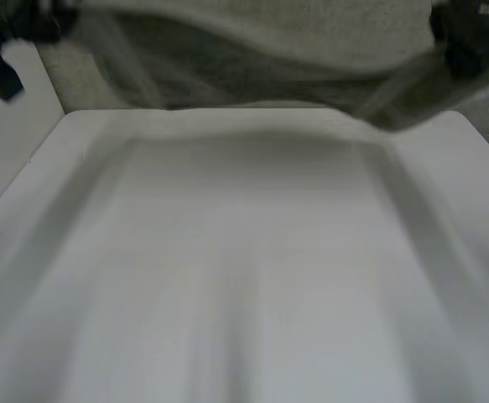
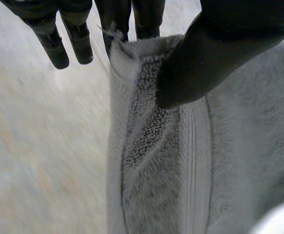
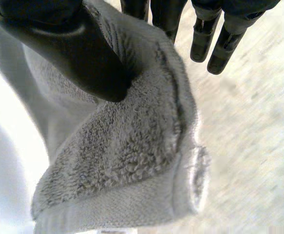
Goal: Fold the towel.
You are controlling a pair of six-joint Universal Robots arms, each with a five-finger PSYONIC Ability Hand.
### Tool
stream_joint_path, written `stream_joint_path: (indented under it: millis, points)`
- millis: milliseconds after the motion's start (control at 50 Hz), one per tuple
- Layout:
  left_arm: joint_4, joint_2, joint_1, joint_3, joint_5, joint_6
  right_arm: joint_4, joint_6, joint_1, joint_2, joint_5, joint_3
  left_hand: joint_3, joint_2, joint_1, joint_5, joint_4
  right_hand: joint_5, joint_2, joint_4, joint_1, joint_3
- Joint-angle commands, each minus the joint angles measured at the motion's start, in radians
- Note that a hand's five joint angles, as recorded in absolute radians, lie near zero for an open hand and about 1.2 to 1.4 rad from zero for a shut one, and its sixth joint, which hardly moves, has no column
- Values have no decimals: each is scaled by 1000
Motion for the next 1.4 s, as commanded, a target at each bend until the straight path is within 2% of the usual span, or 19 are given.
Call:
stream_joint_path:
  millis: [20, 160, 280, 380, 500, 580, 680, 780, 880, 900, 920, 960, 980, 1020, 1100, 1140, 1240, 1280, 1400]
  points:
    - [-12, -30, -1, -246, 32, 82, 2, -99, -63, -2, -106, 275, -43, 62, 85, 56, -50, 60, 86, -60, 79, -7]
    - [-23, -33, 31, -465, 69, 280, 2, -148, -76, -5, -172, 469, -43, 62, 85, 56, -50, 60, 86, -60, 79, -7]
    - [-61, -24, 26, -515, 73, 308, 2, -148, -99, -60, -179, 567, -43, 62, 85, 56, -50, 60, 86, -60, 79, -7]
    - [-179, 49, 28, -534, 95, 309, 13, -138, -152, -160, -198, 604, -43, 62, 85, 56, -50, 60, 86, -60, 79, -7]
    - [-267, 148, 43, -566, 126, 314, 132, -131, -244, -307, -311, 612, -43, 62, 85, 56, -50, 60, 86, -60, 79, -7]
    - [-317, 270, 114, -589, 159, 312, 247, -136, -373, -402, -425, 598, -43, 62, 85, 56, -50, 60, 86, -60, 79, -7]
    - [-363, 345, 180, -595, 204, 306, 346, -139, -459, -438, -529, 566, -43, 62, 85, 56, -50, 60, 86, -60, 79, -7]
    - [-411, 356, 201, -584, 228, 309, 397, -151, -472, -436, -567, 541, -43, 62, 85, 56, -50, 60, 86, -60, 79, -7]
    - [-408, 324, 190, -560, 225, 311, 378, -210, -444, -364, -560, 535, -43, 62, 85, 56, -50, 60, 86, -60, 79, -7]
    - [-406, 283, 186, -543, 222, 311, 377, -239, -395, -285, -546, 504, -43, 62, 85, 56, -50, 60, 86, -60, 79, -7]
    - [-408, 224, 175, -514, 222, 312, 377, -239, -395, -284, -546, 504, -43, 62, 85, 56, -50, 60, 86, -60, 79, -7]
    - [-409, 161, 151, -468, 218, 311, 398, -300, -256, -113, -445, 394, -43, 62, 85, 56, -50, 60, 86, -60, 79, -7]
    - [-414, 95, 119, -421, 215, 309, 398, -300, -255, -112, -445, 394, -43, 62, 85, 56, -50, 60, 86, -60, 79, -7]
    - [-415, 24, 85, -373, 207, 309, 429, -367, -156, 13, -310, 290, -43, 62, 85, 56, -50, 60, 86, -60, 79, -7]
    - [-417, -119, 26, -270, 159, 311, 441, -403, -104, 114, -229, 201, -43, 62, 85, 56, -50, 60, 86, -60, 79, -7]
    - [-422, -234, -4, -174, 92, 314, 438, -403, -90, 159, -210, 162, -43, 62, 85, 56, -50, 60, 86, -60, 79, -7]
    - [-414, -349, -17, -75, 23, 314, 394, -339, -67, 239, -196, 70, -43, 62, 85, 56, -50, 60, 86, -60, 79, -7]
    - [-412, -374, -18, -48, 9, 312, 308, -253, -67, 269, -169, 46, -43, 62, 85, 56, -50, 60, 86, -60, 79, -7]
    - [-396, -440, -38, 38, -29, 311, 186, -185, -65, 302, -89, 32, -43, 62, 85, 56, -50, 60, 86, -60, 79, -7]
